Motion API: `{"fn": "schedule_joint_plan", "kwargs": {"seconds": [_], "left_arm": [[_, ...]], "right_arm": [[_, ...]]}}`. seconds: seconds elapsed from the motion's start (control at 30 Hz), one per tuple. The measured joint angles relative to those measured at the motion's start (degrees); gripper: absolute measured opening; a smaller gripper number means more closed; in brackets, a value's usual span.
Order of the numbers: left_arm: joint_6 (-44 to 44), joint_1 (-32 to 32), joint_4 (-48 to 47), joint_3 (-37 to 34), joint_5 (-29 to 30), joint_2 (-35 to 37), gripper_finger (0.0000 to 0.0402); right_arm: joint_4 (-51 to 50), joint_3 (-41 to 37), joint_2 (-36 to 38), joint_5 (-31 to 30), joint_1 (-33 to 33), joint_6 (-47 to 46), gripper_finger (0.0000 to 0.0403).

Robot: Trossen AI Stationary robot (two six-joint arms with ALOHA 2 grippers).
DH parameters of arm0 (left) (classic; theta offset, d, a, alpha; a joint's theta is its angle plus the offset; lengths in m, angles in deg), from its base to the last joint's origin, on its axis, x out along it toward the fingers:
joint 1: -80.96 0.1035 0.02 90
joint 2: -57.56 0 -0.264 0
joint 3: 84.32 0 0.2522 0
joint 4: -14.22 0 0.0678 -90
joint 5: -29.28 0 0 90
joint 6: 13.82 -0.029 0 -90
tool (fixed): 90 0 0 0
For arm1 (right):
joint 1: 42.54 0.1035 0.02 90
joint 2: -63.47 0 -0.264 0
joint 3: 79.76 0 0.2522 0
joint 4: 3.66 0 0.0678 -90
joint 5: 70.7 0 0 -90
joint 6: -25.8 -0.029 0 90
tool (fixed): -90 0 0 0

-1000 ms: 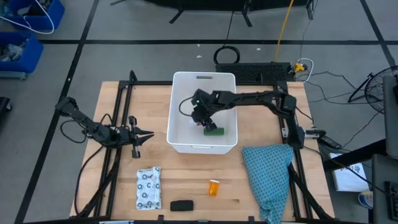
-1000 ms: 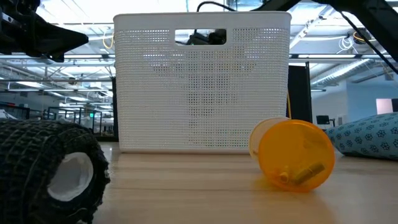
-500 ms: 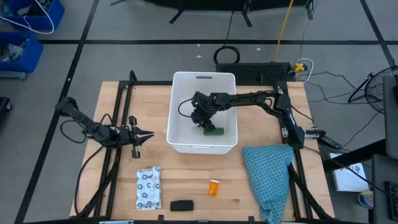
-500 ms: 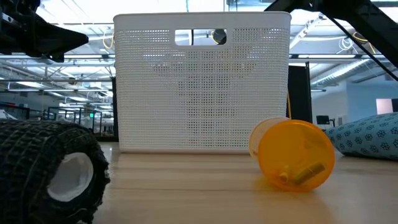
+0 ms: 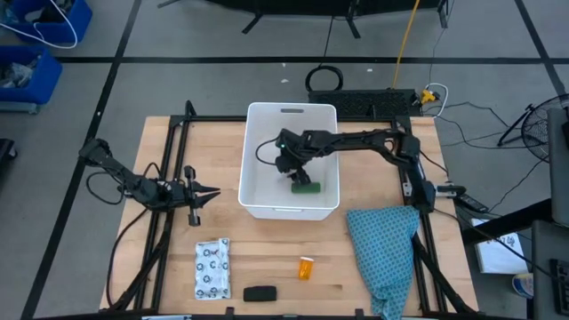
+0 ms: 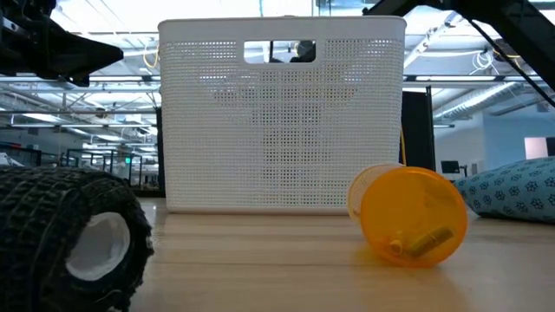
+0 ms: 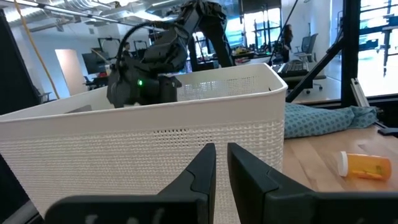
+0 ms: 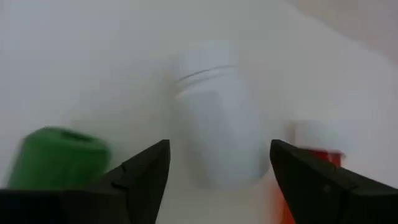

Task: Pick & place medical supplies in basket/bin
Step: Put the mailer bag into the basket

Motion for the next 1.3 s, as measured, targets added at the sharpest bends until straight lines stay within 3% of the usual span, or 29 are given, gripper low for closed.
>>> {"fn": "schedule_joint_plan", "kwargs": {"seconds": [0.33, 0.47, 0.6, 0.73, 0.93, 1.3], "left_arm": [[0.2, 0.0, 0.4, 0.0, -0.5, 0.0, 0.0047], [0.2, 0.0, 0.4, 0.0, -0.5, 0.0, 0.0047], [1.0, 0.0, 0.4, 0.0, -0.2, 0.0, 0.0047], [1.7, 0.0, 0.4, 0.0, 0.0, 0.0, 0.0047], [3.4, 0.0, 0.7, 0.0, 0.0, 0.0, 0.0047], [5.0, 0.0, 0.9, 0.0, 0.0, 0.0, 0.0047]], "right_arm": [[0.5, 0.0, 11.3, -0.9, 0.0, -5.6, 0.0273], [-1.0, 0.0, 20.3, 6.7, -0.3, -9.0, 0.0257], [-1.7, -0.5, 29.9, 14.6, -0.4, -13.6, 0.0209], [-2.1, -3.3, 39.9, 15.7, 0.7, -16.8, 0.0128], [0.3, -13.0, 55.5, 15.5, 4.3, -21.7, 0.0011], [19.3, -41.3, 78.3, 15.8, 13.2, -29.7, 0.0003]]}}
